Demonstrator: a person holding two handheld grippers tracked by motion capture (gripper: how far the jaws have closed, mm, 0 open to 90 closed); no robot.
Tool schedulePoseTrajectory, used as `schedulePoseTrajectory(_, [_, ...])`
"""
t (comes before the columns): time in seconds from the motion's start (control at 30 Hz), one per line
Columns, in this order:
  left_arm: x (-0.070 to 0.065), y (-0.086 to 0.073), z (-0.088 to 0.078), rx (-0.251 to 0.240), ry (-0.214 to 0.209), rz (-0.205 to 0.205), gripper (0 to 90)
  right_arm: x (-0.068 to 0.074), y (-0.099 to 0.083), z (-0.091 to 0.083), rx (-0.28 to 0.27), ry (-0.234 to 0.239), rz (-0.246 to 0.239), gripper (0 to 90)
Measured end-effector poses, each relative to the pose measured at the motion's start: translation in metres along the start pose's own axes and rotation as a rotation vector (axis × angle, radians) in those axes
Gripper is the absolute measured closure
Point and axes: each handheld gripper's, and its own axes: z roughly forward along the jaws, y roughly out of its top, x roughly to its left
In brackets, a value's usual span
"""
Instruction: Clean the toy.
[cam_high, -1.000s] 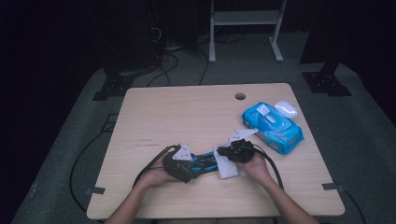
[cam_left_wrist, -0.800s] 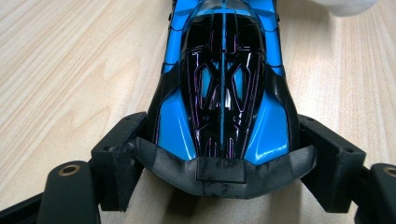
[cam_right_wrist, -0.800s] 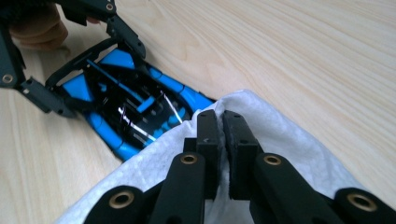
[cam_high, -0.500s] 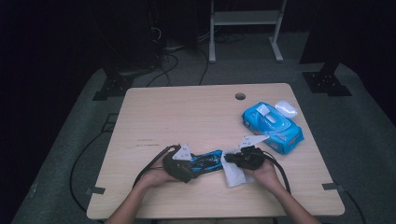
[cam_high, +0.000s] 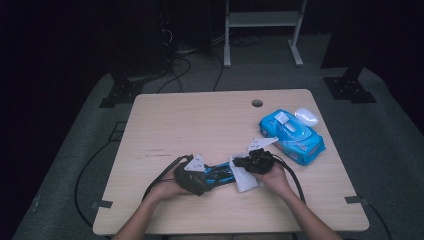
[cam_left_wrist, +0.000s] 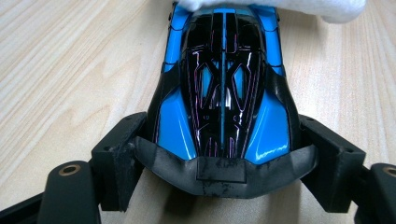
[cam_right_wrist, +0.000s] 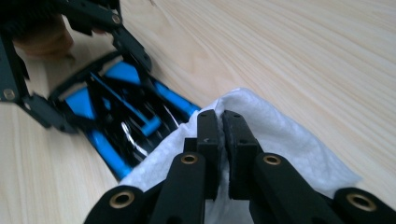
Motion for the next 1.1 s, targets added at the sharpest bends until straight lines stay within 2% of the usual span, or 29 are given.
schedulePoseTrajectory(0.13, [0.000, 0.000, 0.000, 0.005, 0.001, 0.001, 23.3, 0.001, -0.010, -0.015, 0.017, 0.006, 0.011, 85.2])
schedulePoseTrajectory(0.2, [0.000, 0.000, 0.000, 0.001, 0.001, -0.002, 23.3, 0.005, -0.014, -0.018, 0.018, 0.037, 0.014, 85.2])
schedulePoseTrajectory(0.23, [0.000, 0.000, 0.000, -0.001, 0.000, -0.004, 23.3, 0.005, -0.014, -0.018, 0.018, 0.037, 0.014, 85.2])
schedulePoseTrajectory(0.27, [0.000, 0.000, 0.000, -0.001, -0.001, -0.008, 23.2, 0.009, -0.015, -0.019, 0.006, 0.069, 0.020, 85.2])
schedulePoseTrajectory(0.3, [0.001, 0.000, 0.000, 0.003, 0.000, -0.010, 23.2, 0.009, -0.015, -0.019, -0.030, 0.148, 0.052, 85.2])
schedulePoseTrajectory(0.33, [0.001, 0.000, 0.000, 0.003, 0.000, -0.010, 23.2, 0.009, -0.015, -0.019, -0.030, 0.148, 0.052, 85.2])
schedulePoseTrajectory(0.37, [0.001, 0.001, 0.000, 0.016, 0.000, -0.019, 23.1, 0.010, -0.016, -0.015, -0.012, 0.131, 0.017, 85.2])
schedulePoseTrajectory(0.4, [0.001, 0.001, 0.000, 0.016, 0.000, -0.019, 23.0, 0.010, -0.016, -0.015, -0.012, 0.131, 0.017, 85.2])
schedulePoseTrajectory(0.43, [0.003, 0.002, -0.001, 0.038, -0.015, -0.053, 22.8, 0.010, -0.016, -0.014, -0.013, 0.137, 0.019, 85.2])
schedulePoseTrajectory(0.5, [0.004, 0.001, -0.001, 0.038, -0.020, -0.066, 19.9, 0.013, -0.015, -0.015, -0.005, 0.116, -0.009, 85.2])
schedulePoseTrajectory(0.6, [0.009, 0.000, -0.005, 0.028, -0.060, -0.121, 19.6, 0.015, -0.015, -0.015, -0.001, 0.107, -0.026, 85.2])
schedulePoseTrajectory(0.67, [0.009, -0.001, -0.006, 0.022, -0.066, -0.131, 19.7, 0.014, -0.015, -0.015, -0.002, 0.110, -0.022, 85.2])
schedulePoseTrajectory(0.7, [0.011, -0.001, -0.012, -0.015, -0.073, -0.165, 19.7, 0.014, -0.016, -0.015, -0.006, 0.112, -0.025, 85.2])
schedulePoseTrajectory(0.73, [0.011, -0.001, -0.012, -0.015, -0.073, -0.165, 19.7, 0.014, -0.016, -0.015, -0.006, 0.112, -0.025, 85.2])
schedulePoseTrajectory(0.77, [0.013, -0.001, -0.015, -0.030, -0.084, -0.190, 19.7, 0.015, -0.016, -0.016, -0.006, 0.109, -0.033, 85.2])
schedulePoseTrajectory(0.87, [0.017, -0.001, -0.016, -0.030, -0.107, -0.241, 19.9, 0.016, -0.016, -0.016, -0.004, 0.111, -0.047, 85.2])
schedulePoseTrajectory(0.93, [0.018, -0.002, -0.016, -0.034, -0.114, -0.247, 20.6, 0.016, -0.016, -0.016, -0.003, 0.111, -0.051, 85.2])
schedulePoseTrajectory(0.97, [0.019, -0.002, -0.017, -0.040, -0.130, -0.273, 21.8, 0.017, -0.017, -0.017, -0.002, 0.112, -0.056, 85.2])
schedulePoseTrajectory(1.1, [0.022, -0.002, -0.022, -0.069, -0.138, -0.304, 23.5, 0.018, -0.017, -0.017, -0.001, 0.108, -0.073, 85.2])
